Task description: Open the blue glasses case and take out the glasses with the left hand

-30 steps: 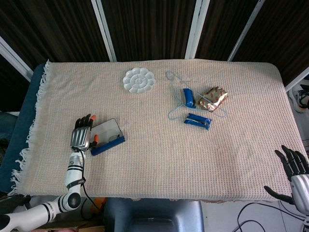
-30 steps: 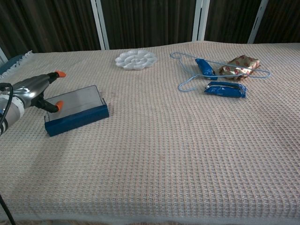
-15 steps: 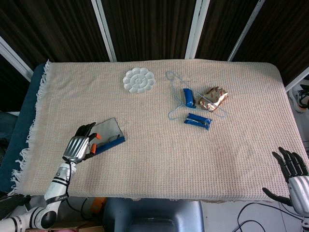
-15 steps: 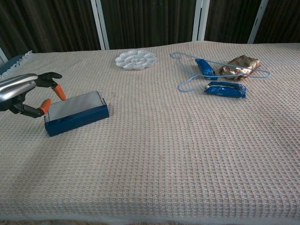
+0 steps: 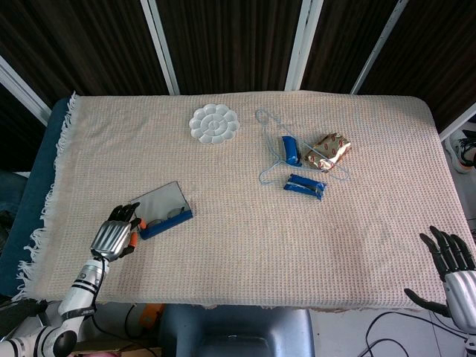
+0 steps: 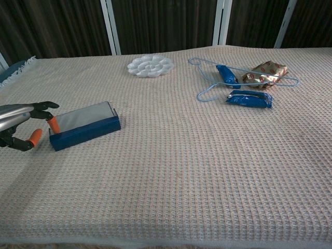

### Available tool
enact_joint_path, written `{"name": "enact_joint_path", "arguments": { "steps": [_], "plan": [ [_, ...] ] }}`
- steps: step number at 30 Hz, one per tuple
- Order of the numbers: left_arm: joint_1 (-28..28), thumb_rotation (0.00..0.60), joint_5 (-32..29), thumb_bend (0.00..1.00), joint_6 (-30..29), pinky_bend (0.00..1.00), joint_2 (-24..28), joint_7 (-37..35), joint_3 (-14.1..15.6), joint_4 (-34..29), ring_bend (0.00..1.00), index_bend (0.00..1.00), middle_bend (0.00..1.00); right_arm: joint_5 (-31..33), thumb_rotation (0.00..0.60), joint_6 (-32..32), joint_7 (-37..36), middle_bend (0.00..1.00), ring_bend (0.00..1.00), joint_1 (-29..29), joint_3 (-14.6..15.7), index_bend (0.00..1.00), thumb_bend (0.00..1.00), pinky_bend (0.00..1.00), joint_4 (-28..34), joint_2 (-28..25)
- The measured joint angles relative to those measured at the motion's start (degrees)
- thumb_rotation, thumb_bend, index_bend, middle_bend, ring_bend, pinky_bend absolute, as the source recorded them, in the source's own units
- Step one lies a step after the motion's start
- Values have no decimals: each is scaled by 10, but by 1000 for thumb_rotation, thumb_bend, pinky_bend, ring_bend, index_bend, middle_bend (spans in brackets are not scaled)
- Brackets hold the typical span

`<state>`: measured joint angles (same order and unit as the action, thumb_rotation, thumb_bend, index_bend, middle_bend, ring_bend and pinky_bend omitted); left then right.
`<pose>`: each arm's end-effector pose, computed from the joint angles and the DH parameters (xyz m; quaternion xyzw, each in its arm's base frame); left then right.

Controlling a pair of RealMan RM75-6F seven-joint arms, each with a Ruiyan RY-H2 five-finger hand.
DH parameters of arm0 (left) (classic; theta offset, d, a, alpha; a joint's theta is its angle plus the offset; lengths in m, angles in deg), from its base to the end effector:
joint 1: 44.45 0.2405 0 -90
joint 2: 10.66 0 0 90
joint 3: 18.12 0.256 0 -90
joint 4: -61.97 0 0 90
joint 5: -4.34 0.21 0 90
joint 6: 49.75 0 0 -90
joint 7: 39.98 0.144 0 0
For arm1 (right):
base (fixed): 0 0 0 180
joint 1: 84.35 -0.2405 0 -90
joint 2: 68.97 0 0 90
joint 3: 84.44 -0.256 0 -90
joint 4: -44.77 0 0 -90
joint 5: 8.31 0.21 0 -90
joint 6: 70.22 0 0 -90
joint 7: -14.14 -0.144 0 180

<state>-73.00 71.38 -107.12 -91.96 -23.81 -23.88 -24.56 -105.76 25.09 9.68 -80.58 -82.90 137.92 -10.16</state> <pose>-0.2478 0.2938 0.0205 -0.7086 -0.4325 -0.3019 0.4687 -0.3053 -0.1170 0.1875 0.6054 -0.3665 0.4121 0.5739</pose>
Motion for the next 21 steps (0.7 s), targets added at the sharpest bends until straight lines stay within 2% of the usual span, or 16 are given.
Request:
{"name": "enact_joint_path", "arguments": {
  "steps": [11, 17, 21],
  "plan": [
    [0, 600, 15, 770, 0, 0, 11, 33, 28, -31, 0, 414, 0, -2, 600, 1, -3, 0, 0, 0, 1, 0, 134, 0, 0, -1],
    [-7, 600, 58, 774, 18, 0, 23, 3, 43, -73, 0, 387, 0, -3, 600, 3, -1, 0, 0, 1, 1, 0, 134, 0, -1, 1],
    [-15, 600, 95, 774, 19, 0, 11, -5, 49, -91, 0, 355, 0, -4, 600, 7, -4, 0, 0, 2, 1, 0, 134, 0, -1, 0]
  ]
}}
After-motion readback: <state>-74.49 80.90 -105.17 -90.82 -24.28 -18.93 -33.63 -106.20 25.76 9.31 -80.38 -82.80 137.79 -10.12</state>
